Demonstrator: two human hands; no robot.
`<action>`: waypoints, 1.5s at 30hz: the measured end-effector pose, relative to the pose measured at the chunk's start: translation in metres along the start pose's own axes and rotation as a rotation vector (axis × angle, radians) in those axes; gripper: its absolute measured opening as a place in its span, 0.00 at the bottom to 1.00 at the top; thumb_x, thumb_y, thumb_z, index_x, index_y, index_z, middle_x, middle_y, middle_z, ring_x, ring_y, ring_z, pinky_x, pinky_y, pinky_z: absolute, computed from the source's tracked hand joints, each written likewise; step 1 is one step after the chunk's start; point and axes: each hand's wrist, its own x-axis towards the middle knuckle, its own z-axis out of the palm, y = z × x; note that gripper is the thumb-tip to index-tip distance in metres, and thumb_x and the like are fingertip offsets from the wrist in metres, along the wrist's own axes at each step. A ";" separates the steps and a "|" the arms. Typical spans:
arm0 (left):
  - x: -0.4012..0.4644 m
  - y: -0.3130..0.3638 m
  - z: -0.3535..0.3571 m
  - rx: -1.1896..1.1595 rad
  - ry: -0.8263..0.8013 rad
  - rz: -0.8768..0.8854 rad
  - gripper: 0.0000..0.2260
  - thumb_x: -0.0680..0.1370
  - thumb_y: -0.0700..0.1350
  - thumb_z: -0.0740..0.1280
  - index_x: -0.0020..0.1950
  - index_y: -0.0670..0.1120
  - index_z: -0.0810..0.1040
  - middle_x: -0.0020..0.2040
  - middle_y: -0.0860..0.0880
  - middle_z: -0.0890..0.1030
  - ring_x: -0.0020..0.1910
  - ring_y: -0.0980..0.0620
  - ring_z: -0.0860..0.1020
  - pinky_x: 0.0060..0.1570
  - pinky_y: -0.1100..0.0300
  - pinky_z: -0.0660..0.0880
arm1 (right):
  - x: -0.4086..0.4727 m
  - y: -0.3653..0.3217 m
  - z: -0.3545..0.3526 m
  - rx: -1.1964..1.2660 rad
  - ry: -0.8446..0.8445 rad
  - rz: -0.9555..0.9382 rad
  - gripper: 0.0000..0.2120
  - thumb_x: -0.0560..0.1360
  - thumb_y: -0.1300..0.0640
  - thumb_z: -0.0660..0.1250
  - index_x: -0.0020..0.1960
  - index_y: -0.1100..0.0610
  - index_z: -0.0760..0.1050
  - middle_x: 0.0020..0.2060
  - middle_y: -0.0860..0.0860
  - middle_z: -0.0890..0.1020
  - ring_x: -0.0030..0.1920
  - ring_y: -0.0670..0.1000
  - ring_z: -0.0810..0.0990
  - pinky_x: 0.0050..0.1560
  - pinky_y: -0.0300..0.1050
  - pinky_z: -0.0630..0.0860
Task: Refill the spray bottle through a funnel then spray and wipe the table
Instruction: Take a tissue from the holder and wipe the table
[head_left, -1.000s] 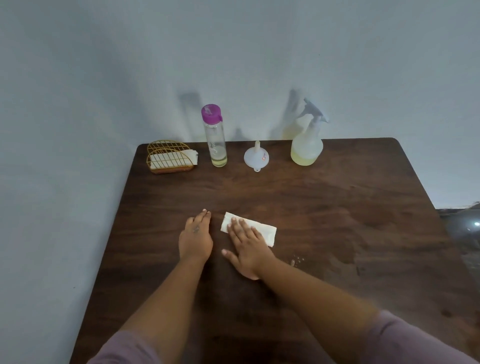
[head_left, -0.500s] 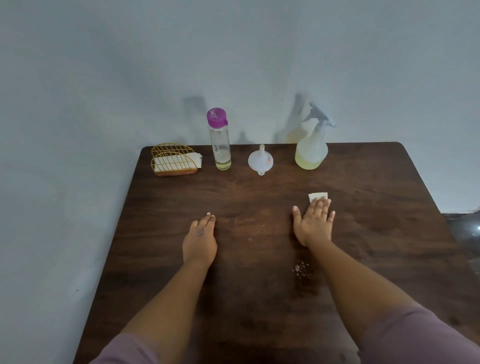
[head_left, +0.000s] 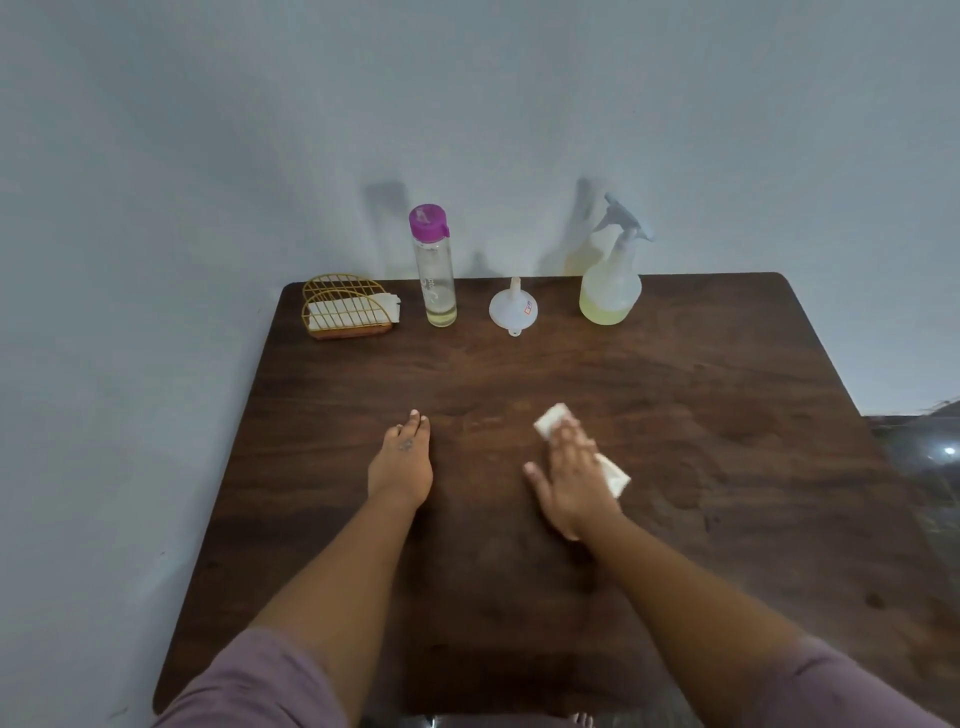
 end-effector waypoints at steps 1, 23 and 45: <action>-0.001 0.001 0.000 -0.009 -0.010 -0.011 0.31 0.80 0.31 0.54 0.80 0.50 0.49 0.81 0.55 0.47 0.78 0.51 0.52 0.67 0.55 0.69 | -0.003 0.017 -0.006 0.011 0.015 0.114 0.42 0.77 0.33 0.38 0.77 0.64 0.43 0.77 0.60 0.43 0.77 0.56 0.38 0.75 0.50 0.37; -0.085 0.008 0.057 -0.190 0.204 -0.054 0.24 0.81 0.39 0.55 0.78 0.43 0.59 0.77 0.46 0.62 0.75 0.46 0.60 0.69 0.52 0.65 | -0.083 0.089 -0.004 0.007 -0.035 0.044 0.51 0.68 0.26 0.30 0.77 0.62 0.44 0.77 0.56 0.43 0.77 0.52 0.40 0.74 0.50 0.38; -0.060 -0.011 0.038 -0.394 0.236 -0.048 0.21 0.83 0.41 0.54 0.77 0.43 0.62 0.76 0.47 0.64 0.75 0.48 0.59 0.73 0.56 0.58 | -0.007 0.022 -0.009 0.007 -0.060 0.119 0.32 0.82 0.43 0.44 0.77 0.62 0.39 0.77 0.57 0.40 0.76 0.52 0.35 0.75 0.51 0.36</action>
